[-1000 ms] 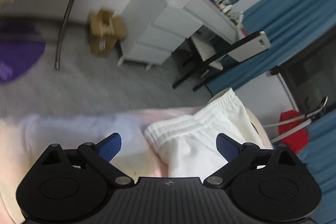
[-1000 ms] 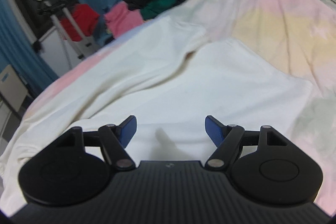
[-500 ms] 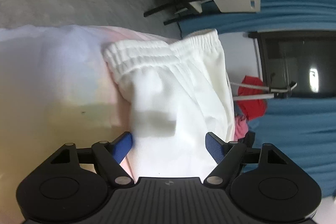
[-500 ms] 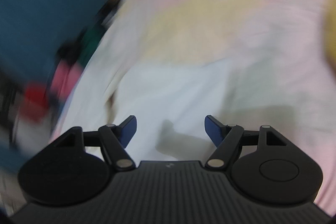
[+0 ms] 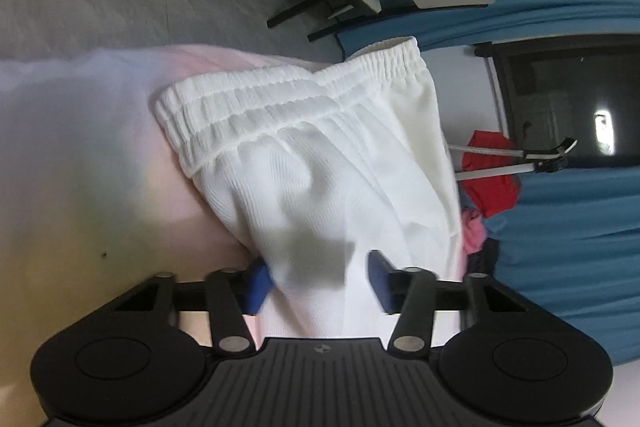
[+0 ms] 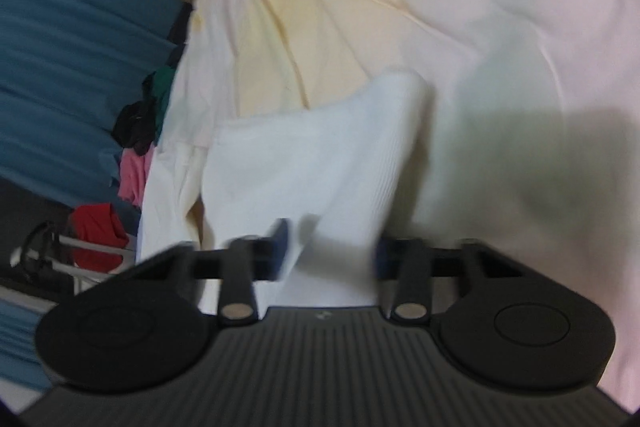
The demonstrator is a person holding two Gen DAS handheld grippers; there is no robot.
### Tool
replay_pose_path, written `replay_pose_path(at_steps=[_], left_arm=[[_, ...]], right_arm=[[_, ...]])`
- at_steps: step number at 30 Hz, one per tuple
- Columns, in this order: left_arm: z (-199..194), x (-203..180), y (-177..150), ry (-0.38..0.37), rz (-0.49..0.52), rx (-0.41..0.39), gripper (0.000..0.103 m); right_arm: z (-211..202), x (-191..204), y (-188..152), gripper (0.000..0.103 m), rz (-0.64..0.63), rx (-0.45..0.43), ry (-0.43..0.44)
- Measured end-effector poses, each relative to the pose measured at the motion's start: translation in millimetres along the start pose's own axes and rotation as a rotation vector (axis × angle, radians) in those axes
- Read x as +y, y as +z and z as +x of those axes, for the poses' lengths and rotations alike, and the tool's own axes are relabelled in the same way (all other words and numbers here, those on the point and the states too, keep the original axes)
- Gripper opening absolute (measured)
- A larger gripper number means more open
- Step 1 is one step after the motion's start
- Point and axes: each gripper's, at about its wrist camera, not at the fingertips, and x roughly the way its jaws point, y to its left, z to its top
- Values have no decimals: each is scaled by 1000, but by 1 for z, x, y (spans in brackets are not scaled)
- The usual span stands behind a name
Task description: Fold clothes
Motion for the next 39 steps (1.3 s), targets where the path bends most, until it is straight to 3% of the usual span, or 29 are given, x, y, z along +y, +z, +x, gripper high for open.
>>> replay_pose_path(at_steps=[2, 6, 11, 19, 22, 26, 29, 33, 34, 36, 37, 38, 39], left_arm=[[-3, -2, 1, 3, 28, -19, 24], [-17, -8, -2, -37, 81, -64, 17], [-45, -25, -13, -101, 183, -121, 14], [-83, -53, -5, -135, 204, -124, 13], [-104, -63, -3, -134, 261, -119, 13], [-107, -67, -12, -47, 358, -104, 14], [-92, -61, -14, 45, 369, -58, 15], [-89, -54, -13, 115, 367, -23, 25], [-93, -54, -12, 130, 378, -26, 29], [-105, -57, -12, 164, 419, -45, 61], [-112, -60, -13, 178, 451, -64, 65], [-119, -63, -14, 193, 483, -84, 71], [-126, -69, -17, 203, 524, -112, 75]], right_arm=[[-3, 1, 1, 7, 0, -35, -2], [-16, 5, 5, 6, -3, -101, 40], [-28, 12, 5, 6, -77, -146, 20], [-59, 10, 3, 6, -102, -220, -20], [-72, 11, 0, 6, -136, -260, -60], [-73, 7, 0, 6, -144, -243, -130], [-60, -7, 3, 8, -87, -153, -204], [-60, -18, 10, 10, -32, -125, -207], [-64, -15, 10, 13, -52, -142, -215], [-78, -7, 8, 32, -82, -206, -215], [-86, -2, 6, 55, -91, -246, -200], [-93, 2, 5, 69, -100, -288, -186], [-100, 7, 3, 70, -112, -332, -172]])
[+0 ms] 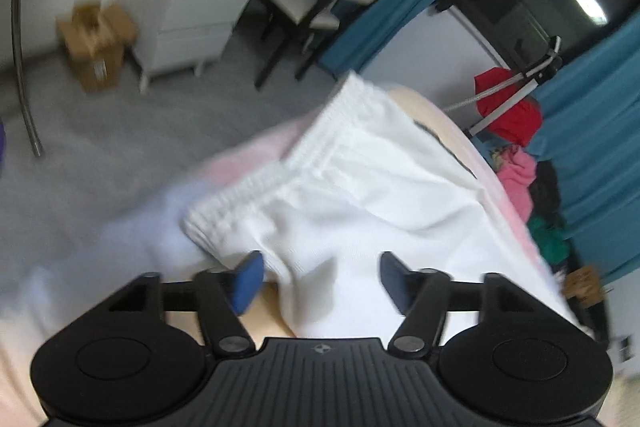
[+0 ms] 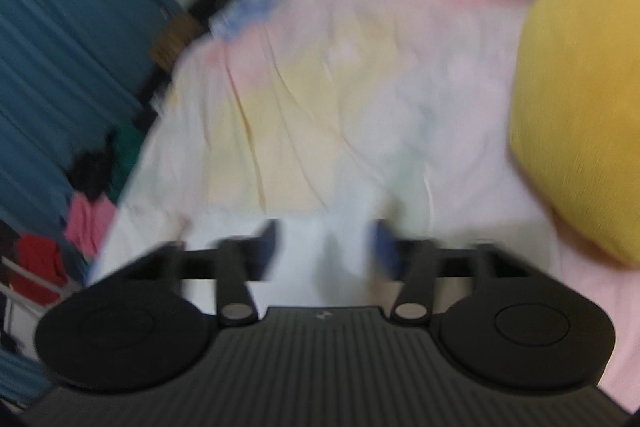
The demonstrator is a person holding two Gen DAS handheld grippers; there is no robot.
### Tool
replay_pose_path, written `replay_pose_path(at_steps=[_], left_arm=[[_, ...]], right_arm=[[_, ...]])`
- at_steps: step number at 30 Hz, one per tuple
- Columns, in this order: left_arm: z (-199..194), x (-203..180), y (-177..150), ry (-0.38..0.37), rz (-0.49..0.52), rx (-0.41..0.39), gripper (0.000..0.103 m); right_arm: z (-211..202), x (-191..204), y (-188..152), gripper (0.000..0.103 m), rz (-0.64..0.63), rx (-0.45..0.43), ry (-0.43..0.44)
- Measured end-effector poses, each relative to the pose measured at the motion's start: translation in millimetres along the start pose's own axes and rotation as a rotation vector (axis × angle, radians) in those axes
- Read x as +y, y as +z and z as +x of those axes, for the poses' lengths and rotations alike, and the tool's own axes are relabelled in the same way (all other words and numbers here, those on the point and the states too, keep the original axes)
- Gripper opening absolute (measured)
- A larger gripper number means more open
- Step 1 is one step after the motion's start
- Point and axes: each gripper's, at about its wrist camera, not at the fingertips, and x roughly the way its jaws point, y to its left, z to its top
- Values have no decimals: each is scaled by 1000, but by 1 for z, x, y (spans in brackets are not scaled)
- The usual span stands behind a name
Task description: Fold clothes
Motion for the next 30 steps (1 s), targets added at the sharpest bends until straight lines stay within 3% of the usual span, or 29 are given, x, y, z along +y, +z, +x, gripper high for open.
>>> replay_pose_path(at_steps=[2, 4, 6, 9, 13, 17, 21, 24, 26, 30], left_arm=[[-19, -16, 0, 19, 82, -68, 79], [-35, -37, -2, 15, 152, -132, 81], [-40, -65, -9, -8, 213, -170, 81], [-35, -115, -29, -63, 301, -214, 82], [-4, -178, -63, -131, 367, -218, 83], [45, -222, -99, -219, 408, -213, 83], [102, -236, -129, -268, 454, -125, 83], [130, -238, -140, -230, 508, -87, 83], [144, -238, -142, -198, 522, -67, 83], [148, -234, -136, -195, 508, -54, 83]], right_arm=[[-11, 12, 0, 70, -33, -69, 56], [-11, 31, -5, 70, -83, -69, 144], [4, 54, -13, 70, -119, 12, 252], [47, 85, -30, 69, -124, 209, 378], [105, 107, -53, 69, -60, 347, 398], [150, 121, -69, 62, -77, 374, 403], [183, 132, -80, 54, -95, 360, 417], [201, 139, -82, 32, -111, 311, 397], [211, 139, -79, 8, -84, 295, 393], [211, 136, -68, 8, -43, 256, 414]])
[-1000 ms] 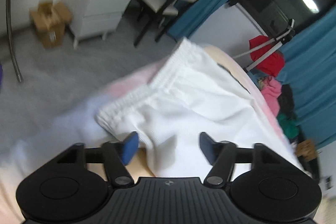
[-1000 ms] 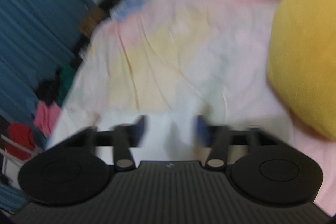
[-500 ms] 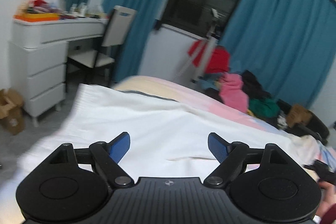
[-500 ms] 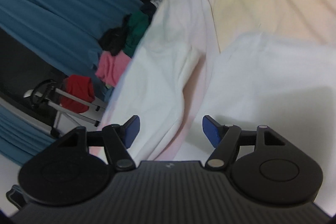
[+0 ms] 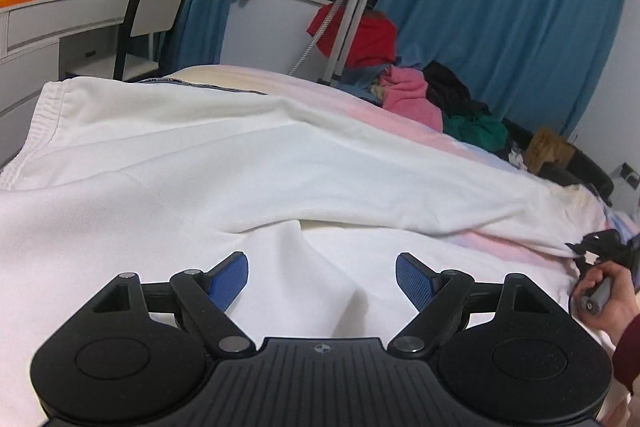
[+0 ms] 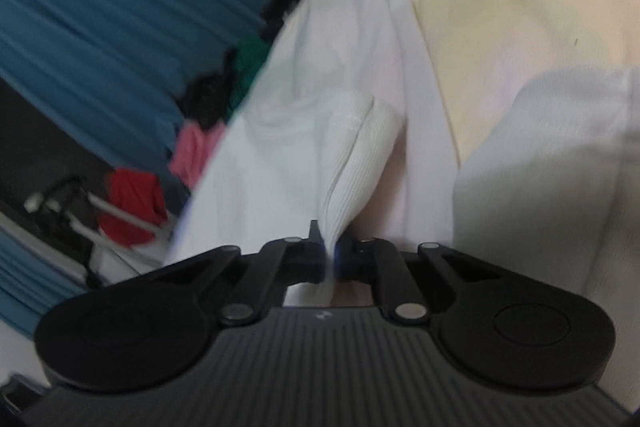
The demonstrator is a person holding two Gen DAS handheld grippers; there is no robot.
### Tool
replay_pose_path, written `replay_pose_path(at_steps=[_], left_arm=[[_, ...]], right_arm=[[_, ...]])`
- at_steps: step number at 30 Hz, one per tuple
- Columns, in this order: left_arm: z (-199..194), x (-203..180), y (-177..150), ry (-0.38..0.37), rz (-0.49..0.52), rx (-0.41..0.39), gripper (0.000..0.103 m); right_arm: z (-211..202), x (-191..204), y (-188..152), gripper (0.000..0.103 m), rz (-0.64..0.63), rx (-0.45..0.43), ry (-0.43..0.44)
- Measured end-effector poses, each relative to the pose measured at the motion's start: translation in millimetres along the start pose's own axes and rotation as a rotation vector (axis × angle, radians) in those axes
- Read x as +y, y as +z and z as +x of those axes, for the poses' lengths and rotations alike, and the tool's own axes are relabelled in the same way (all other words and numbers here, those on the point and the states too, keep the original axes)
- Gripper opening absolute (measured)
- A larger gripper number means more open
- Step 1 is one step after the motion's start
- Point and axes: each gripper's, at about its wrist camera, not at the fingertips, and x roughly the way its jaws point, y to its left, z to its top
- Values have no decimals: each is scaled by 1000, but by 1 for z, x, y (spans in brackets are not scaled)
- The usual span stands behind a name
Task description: Fold clothes
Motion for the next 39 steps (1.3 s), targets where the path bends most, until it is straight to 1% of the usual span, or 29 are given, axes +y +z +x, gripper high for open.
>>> replay_pose_path(at_steps=[2, 5, 8, 10, 11, 15, 18, 21, 22, 23, 24, 25, 27, 31, 32, 33, 37, 39], left_arm=[[-5, 2, -2, 1, 20, -1, 82], [-18, 5, -6, -16, 38, -14, 82], [-33, 2, -10, -37, 44, -20, 82], [-39, 1, -10, -38, 50, -25, 82], [-39, 1, -9, -29, 52, -26, 82], [-41, 1, -8, -16, 46, -22, 82], [-40, 1, -6, 6, 48, -15, 82], [-40, 4, -5, 16, 46, -11, 82], [-41, 4, -5, 14, 42, -9, 82], [-43, 4, -5, 13, 43, -9, 82], [-45, 4, -5, 12, 46, -10, 82], [-48, 4, -5, 10, 49, -12, 82], [-54, 3, -6, 14, 62, -21, 83], [-70, 7, -7, -5, 56, -19, 83], [-75, 10, -8, -1, 42, -18, 87], [-79, 14, -8, 9, 27, -16, 91], [-100, 36, -3, 73, -47, -33, 96], [-113, 57, 3, 123, -123, -47, 98]], right_arm=[[-10, 7, 6, 8, -20, -26, 10], [-36, 20, 18, 7, -38, -100, 23], [-55, 18, 32, 8, -42, -141, 12], [-57, 11, 34, 8, -105, -127, -40], [-55, 5, 32, 8, -130, -105, -70], [-36, -11, 21, 8, -173, -21, -164], [-39, 1, 16, 10, -236, -14, -205], [-55, 17, 5, 14, -350, 1, -270], [-62, 21, 1, 19, -384, 6, -288], [-71, 25, -2, 33, -409, 10, -298], [-82, 28, -5, 41, -426, 13, -304], [-94, 30, -7, 54, -434, 17, -304], [-118, 35, -12, 63, -458, 19, -292], [-164, 42, -23, 62, -524, 34, -263], [-175, 41, -26, 62, -534, 39, -257], [-183, 40, -28, 62, -540, 46, -253], [-202, 39, -33, 62, -547, 58, -248], [-202, 39, -33, 62, -546, 57, -254]])
